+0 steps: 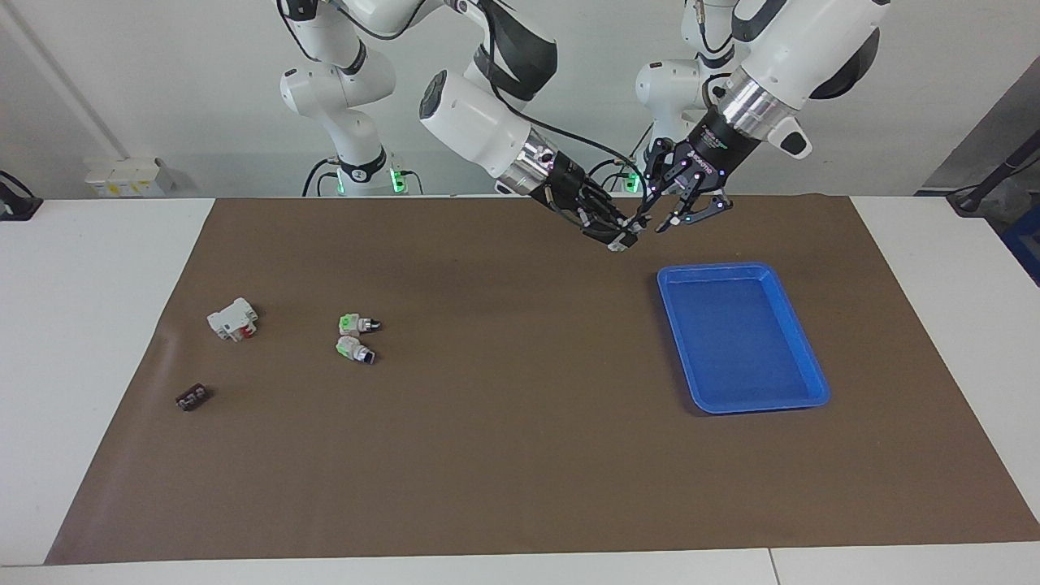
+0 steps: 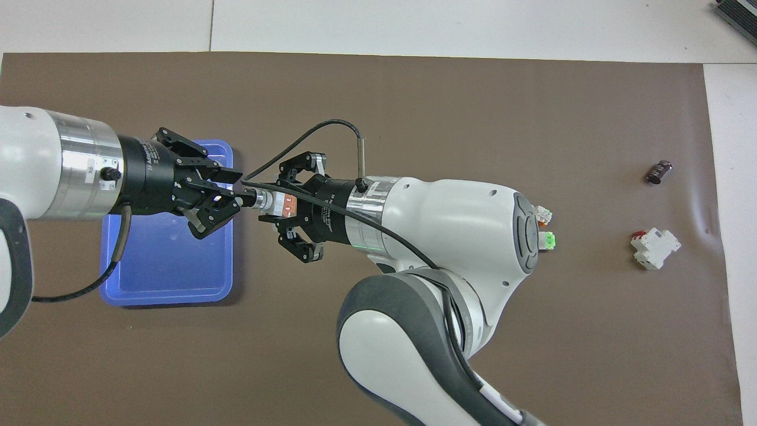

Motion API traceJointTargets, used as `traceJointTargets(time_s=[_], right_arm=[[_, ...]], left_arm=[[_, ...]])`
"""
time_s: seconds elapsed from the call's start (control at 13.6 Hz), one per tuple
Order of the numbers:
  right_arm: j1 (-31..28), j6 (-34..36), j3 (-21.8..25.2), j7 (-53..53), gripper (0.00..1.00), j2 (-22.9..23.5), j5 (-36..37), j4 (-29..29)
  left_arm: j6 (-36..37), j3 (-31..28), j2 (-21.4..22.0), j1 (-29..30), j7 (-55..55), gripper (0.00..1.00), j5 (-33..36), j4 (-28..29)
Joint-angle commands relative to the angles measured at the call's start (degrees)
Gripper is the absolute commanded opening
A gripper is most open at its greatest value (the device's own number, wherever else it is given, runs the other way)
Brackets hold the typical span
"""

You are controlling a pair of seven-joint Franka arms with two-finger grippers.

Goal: Turn and place switch with both arms
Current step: 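Close the left gripper on the switch held by the right gripper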

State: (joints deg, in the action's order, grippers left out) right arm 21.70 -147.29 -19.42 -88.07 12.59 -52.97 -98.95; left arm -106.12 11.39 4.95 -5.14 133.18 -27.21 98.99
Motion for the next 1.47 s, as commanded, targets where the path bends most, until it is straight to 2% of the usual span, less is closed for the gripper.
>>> traceJointTargets(time_s=[0.0, 0.37, 0.59, 0.88, 1.1, 1.39], right_arm=[[-0.08, -1.07, -0.18, -0.44, 0.0, -0.46, -0.56, -0.63], [-0.08, -1.07, -0.18, -0.44, 0.0, -0.46, -0.56, -0.63], [-0.08, -1.07, -0.18, -0.44, 0.0, -0.46, -0.56, -0.55], [-0.08, -1.07, -0.18, -0.44, 0.0, -0.46, -0.56, -0.55], [-0.08, -1.07, -0.18, -0.44, 0.0, -0.37, -0.56, -0.55], [-0.08, -1.07, -0.18, -0.44, 0.0, -0.37, -0.56, -0.55]], left_arm=[[-1.03, -0.14, 2.08, -0.23, 1.29, 0.35, -1.71, 2.7], [-0.67, -0.14, 3.31, 0.3, 1.2, 0.34, -3.47, 5.24], [-0.5, -0.32, 3.67, 0.48, 0.33, 0.25, -4.35, 5.6], [1.53, -1.02, 3.67, 0.57, -1.87, 0.18, -5.4, 5.42], [1.61, -1.11, 3.67, 0.57, -2.31, 0.0, -5.49, 5.33], [2.67, -1.2, 3.58, 1.0, -4.94, 0.0, -5.84, 5.07]])
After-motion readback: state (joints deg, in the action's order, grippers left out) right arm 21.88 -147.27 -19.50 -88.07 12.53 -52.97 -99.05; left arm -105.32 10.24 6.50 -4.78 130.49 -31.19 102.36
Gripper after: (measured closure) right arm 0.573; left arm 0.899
